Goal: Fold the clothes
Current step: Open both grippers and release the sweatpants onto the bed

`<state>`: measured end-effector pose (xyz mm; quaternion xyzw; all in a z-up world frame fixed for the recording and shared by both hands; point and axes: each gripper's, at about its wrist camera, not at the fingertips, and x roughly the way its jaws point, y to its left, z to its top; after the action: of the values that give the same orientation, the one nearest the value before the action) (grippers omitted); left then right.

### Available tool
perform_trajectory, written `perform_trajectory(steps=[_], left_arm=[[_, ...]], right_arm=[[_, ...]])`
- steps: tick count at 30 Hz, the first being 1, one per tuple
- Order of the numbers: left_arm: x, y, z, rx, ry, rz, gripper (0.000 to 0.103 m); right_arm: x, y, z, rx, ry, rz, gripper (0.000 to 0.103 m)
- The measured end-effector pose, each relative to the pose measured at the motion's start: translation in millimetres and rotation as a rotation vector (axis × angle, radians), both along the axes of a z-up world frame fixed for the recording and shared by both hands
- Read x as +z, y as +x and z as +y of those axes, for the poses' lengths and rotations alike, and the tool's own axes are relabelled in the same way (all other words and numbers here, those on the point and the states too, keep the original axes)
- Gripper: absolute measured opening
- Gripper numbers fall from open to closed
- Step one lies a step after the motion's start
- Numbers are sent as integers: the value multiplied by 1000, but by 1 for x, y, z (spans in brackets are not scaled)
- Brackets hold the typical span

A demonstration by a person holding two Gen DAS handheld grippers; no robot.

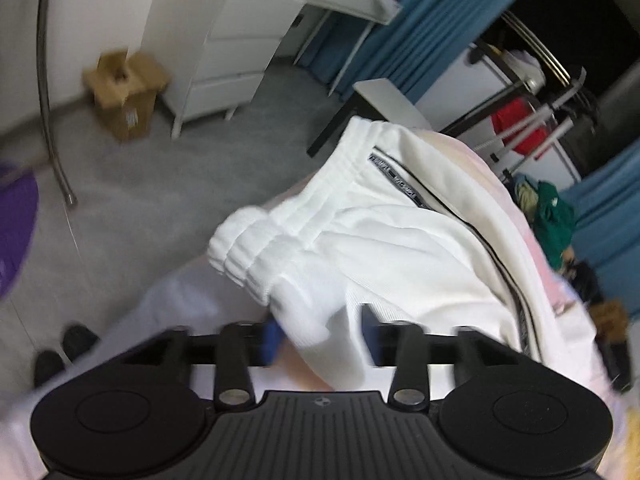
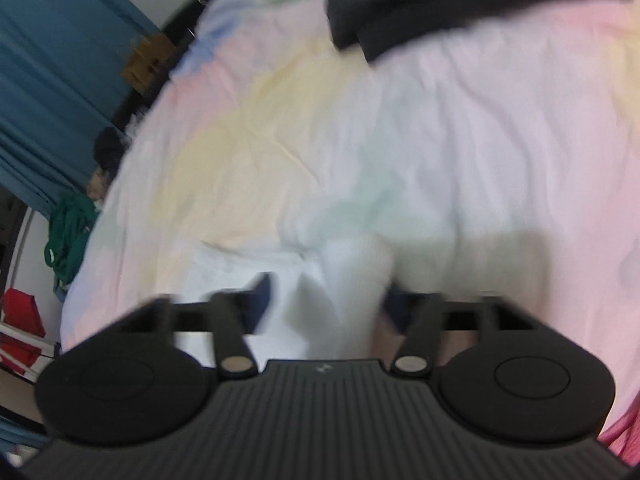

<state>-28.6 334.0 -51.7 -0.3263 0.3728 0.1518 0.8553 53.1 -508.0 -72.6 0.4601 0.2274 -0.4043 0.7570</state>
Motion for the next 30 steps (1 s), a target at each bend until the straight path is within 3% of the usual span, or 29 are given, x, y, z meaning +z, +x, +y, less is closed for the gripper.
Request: perform_trajectory(steps=[4, 6, 8, 15, 20, 24, 28, 30], left_arm=[[27, -13, -26, -5, 149, -47, 71], [41, -18, -41, -16, 215, -77, 74], [53, -13, -62, -71, 228, -130, 74], [60, 59, -175, -339, 56, -210, 72], [35, 125, -255, -462, -102, -214, 74], [-7, 181, -303, -464, -250, -186, 74], [-55, 228, -338, -400, -372, -163, 73], [-76, 247, -354, -389, -395, -140, 73]], right_arm=[[28, 3, 15, 17, -158, -25, 76], [42, 4, 29, 53, -238, -53, 76], [53, 8, 44, 124, -297, -92, 77], [62, 24, 100, 394, -351, -194, 75], [52, 38, 119, 530, -309, -188, 75], [50, 42, 122, 555, -305, -199, 75], [38, 52, 127, 571, -280, -192, 75], [28, 60, 127, 577, -237, -182, 76]])
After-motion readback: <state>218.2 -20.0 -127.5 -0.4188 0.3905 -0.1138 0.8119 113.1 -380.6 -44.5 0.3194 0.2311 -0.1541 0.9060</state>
